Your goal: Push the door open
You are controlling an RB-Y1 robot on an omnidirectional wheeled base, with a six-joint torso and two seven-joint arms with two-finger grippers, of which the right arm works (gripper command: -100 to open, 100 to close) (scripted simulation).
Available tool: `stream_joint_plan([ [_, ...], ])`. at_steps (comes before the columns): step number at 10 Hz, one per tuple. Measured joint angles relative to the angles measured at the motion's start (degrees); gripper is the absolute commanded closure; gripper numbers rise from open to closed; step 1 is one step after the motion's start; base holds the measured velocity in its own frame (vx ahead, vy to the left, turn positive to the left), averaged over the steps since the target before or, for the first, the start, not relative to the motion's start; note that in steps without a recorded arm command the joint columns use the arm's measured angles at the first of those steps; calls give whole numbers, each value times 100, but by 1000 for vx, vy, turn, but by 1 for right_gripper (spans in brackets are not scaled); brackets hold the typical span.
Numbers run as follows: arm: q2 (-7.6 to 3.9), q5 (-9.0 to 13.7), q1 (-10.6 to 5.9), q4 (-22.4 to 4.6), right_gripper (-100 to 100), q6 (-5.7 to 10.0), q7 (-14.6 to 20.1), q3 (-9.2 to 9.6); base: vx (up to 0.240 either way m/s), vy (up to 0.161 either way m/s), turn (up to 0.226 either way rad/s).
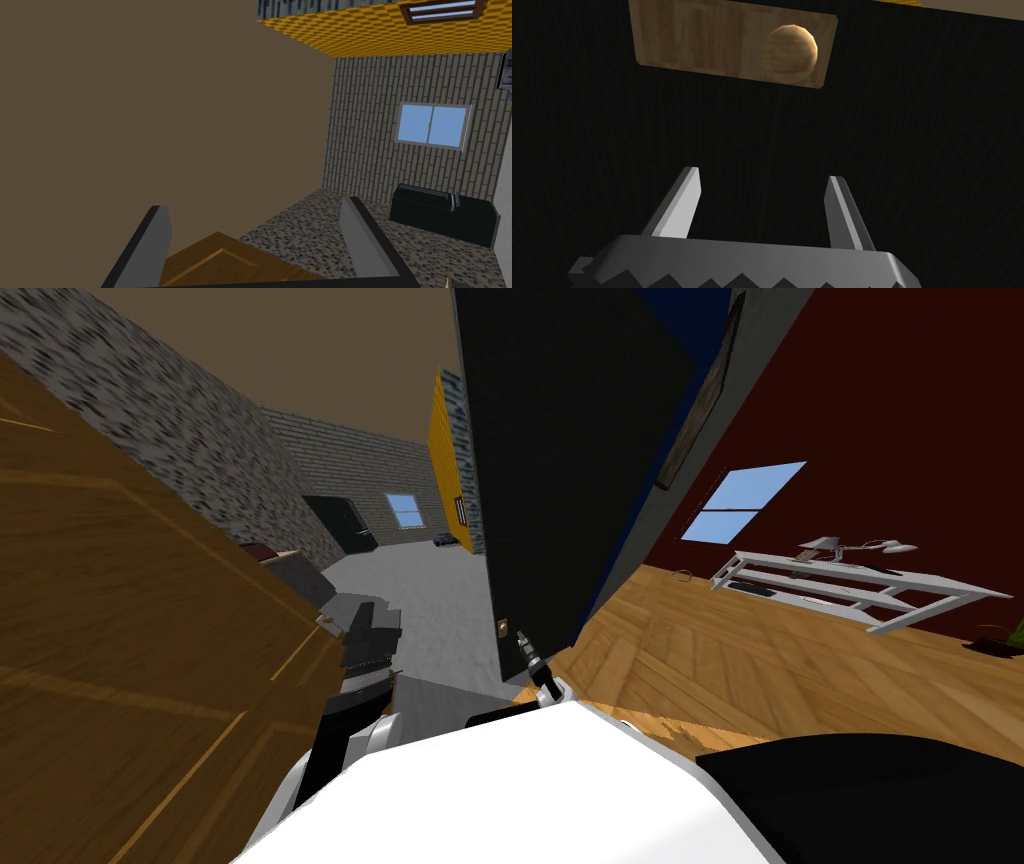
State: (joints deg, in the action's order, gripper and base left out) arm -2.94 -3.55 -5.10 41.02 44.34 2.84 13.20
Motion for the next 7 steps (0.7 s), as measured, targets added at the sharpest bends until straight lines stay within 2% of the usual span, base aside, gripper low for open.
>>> stream_joint_plan([
  [2, 25, 7, 3, 32, -100, -23, 34, 19, -210, -9, -27],
  [4, 127, 12, 25, 82, -100, -49, 55, 43, -197, 17, -25],
  [5, 196, 16, 17, 92, -100, -67, 70, 51, -89, 6, -5],
  [6, 204, 17, 17, 91, -100, -69, 75, 53, 90, 33, 31],
  [7, 151, 21, 21, 92, -100, -67, 71, 43, 161, 64, 22],
])
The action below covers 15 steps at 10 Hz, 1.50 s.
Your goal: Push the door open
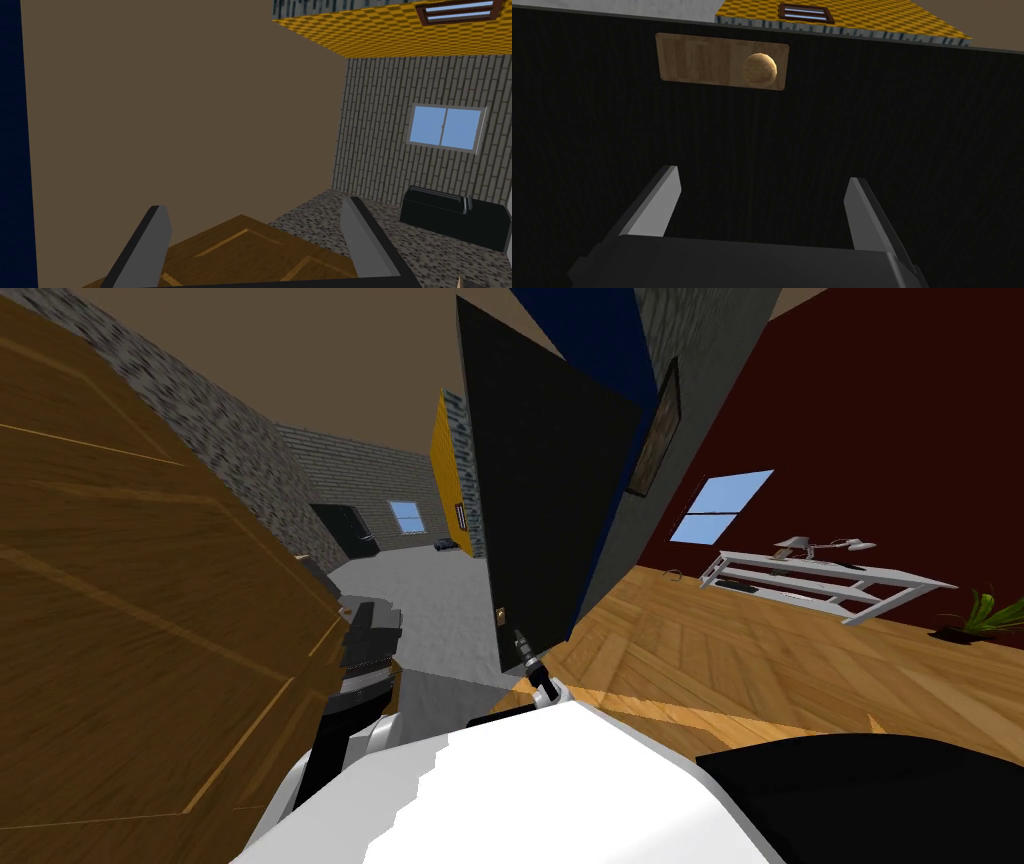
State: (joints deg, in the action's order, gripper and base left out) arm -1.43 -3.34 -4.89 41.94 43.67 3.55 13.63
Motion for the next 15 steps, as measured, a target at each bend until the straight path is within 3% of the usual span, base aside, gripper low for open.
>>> stream_joint_plan([
  [6, -87, 27, -48, -67, -100, 44, -48, -73, 193, 57, 22],
  [10, 49, 47, -88, -145, -100, 93, -85, -127, 150, 48, 15],
  [11, 56, 47, -85, -151, 100, 107, -87, -125, -18, -2, 5],
  [15, 51, 45, -91, -148, 100, 86, -89, -124, -14, -4, 2],
])
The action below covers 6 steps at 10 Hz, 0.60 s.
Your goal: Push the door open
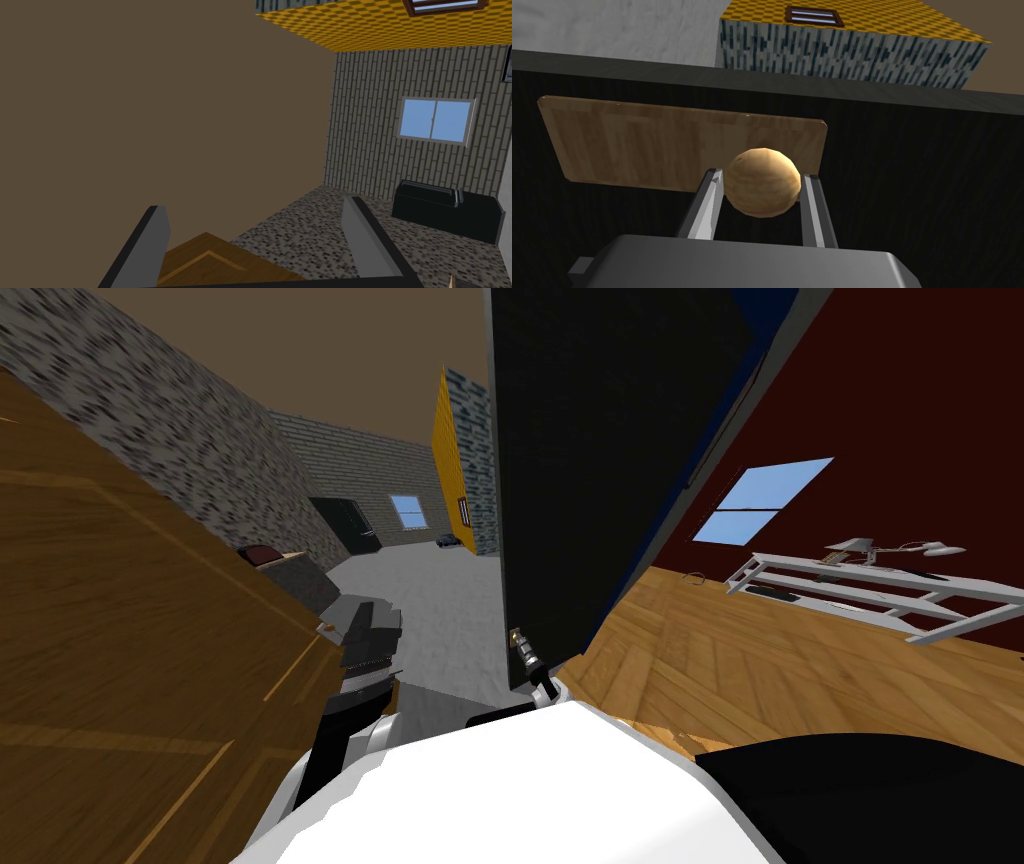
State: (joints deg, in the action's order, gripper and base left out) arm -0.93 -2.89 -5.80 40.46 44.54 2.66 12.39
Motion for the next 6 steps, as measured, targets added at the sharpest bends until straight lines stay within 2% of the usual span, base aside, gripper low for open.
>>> stream_joint_plan([
  [2, -1, 0, 7, -5, 100, -3, 2, 0, 47, 18, -14],
  [4, -35, 32, -7, -127, 100, 27, -37, -61, 131, 93, -38],
  [5, -85, 40, 65, -11, 100, -15, -33, -76, 137, 75, -38],
  [6, -91, 70, -33, -170, 100, 59, -54, -137, 168, 84, -28],
])
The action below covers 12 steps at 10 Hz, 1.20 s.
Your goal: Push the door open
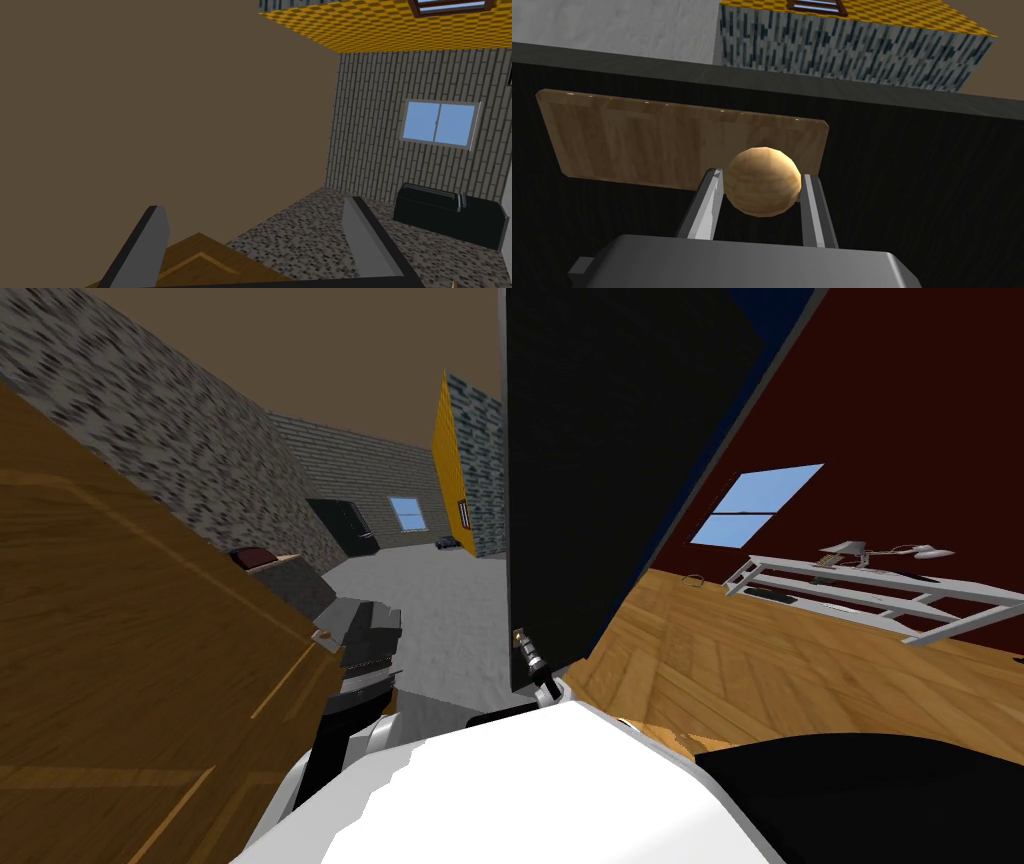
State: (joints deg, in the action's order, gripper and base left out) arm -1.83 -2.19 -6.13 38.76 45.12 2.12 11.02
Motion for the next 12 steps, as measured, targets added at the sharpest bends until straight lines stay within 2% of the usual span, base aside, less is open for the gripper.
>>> stream_joint_plan([
  [2, -104, 22, 180, 391, 100, -210, 0, -49, 159, 73, -53],
  [3, -110, 39, 166, 393, 100, -203, -25, -87, 66, 1, 22],
  [5, -119, 96, 5, 165, 100, -94, -72, -210, 140, 48, -111],
  [6, -173, 139, -1, 66, -100, -20, -95, -301, -77, 74, -76],
  [9, -155, 176, 6, 110, -100, -49, -74, -315, -239, 37, -53],
  [12, -32, 230, 39, 202, -100, -107, -41, -331, -238, 43, -52],
])
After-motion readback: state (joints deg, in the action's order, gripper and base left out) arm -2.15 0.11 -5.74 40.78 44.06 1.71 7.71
